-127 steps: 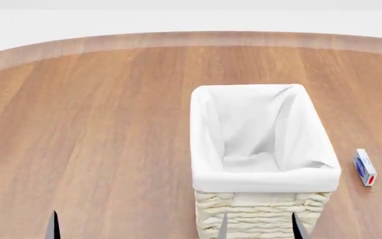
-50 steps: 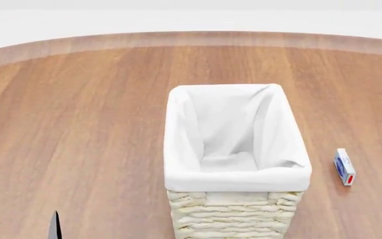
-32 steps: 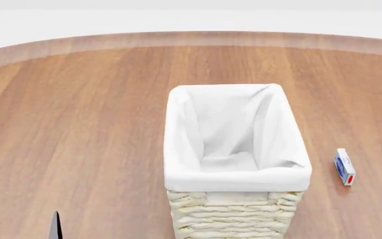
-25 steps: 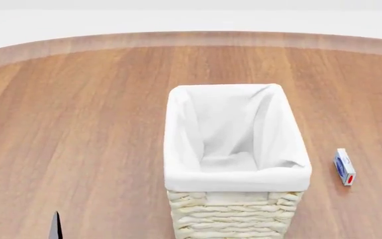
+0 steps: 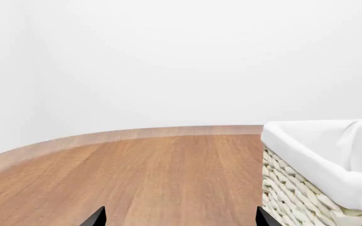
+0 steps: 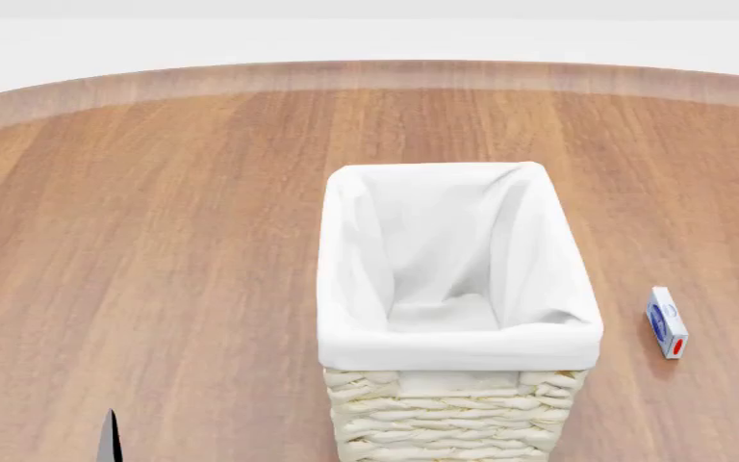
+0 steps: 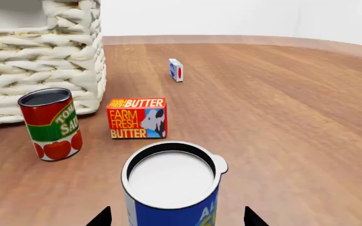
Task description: Pick up the alphabet soup and put it in the basket.
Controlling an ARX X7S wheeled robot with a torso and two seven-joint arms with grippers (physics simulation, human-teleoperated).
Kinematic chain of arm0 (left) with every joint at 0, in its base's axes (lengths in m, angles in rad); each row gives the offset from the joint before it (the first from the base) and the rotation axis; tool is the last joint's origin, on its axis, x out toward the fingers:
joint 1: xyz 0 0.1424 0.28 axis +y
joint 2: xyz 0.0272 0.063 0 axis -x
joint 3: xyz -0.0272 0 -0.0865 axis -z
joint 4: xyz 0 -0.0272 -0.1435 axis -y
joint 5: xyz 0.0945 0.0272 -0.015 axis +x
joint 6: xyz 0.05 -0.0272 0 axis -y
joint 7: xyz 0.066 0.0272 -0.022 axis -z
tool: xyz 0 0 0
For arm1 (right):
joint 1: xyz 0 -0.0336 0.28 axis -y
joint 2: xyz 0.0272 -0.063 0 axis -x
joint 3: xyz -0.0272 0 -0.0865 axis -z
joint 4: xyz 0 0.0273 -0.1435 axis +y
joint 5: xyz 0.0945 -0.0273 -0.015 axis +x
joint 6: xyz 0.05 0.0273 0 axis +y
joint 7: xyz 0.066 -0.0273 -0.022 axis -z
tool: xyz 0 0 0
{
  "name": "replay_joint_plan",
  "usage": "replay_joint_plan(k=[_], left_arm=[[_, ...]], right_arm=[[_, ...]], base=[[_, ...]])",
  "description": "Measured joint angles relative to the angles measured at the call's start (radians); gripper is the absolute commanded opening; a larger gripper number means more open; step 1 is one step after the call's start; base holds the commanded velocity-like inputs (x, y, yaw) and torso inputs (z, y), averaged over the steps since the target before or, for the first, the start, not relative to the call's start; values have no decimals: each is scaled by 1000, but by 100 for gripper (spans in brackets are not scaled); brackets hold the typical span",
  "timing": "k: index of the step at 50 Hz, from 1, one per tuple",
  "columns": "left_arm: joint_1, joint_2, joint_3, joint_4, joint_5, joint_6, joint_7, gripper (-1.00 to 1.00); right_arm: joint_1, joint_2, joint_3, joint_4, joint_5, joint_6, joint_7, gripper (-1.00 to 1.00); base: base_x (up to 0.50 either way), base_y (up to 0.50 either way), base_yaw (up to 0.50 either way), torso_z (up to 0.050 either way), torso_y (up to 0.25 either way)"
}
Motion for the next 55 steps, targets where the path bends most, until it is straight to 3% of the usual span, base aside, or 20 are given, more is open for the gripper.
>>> replay_joint_plan(k=[39, 40, 55], left_arm=[[-5, -20, 18, -2, -21, 3, -21, 100], [-5, -20, 19, -3, -22, 3, -21, 100], [-10, -23, 29, -15, -26, 7, -23, 100]], right_arm=[[142, 0, 6, 201, 16, -50, -32, 100], [144, -1, 6, 203, 17, -50, -34, -100], [143, -4, -7, 181, 37, -35, -40, -100]], base=[[0, 0, 0, 0, 0], [0, 0, 0, 0, 0], [0, 0, 0, 0, 0]])
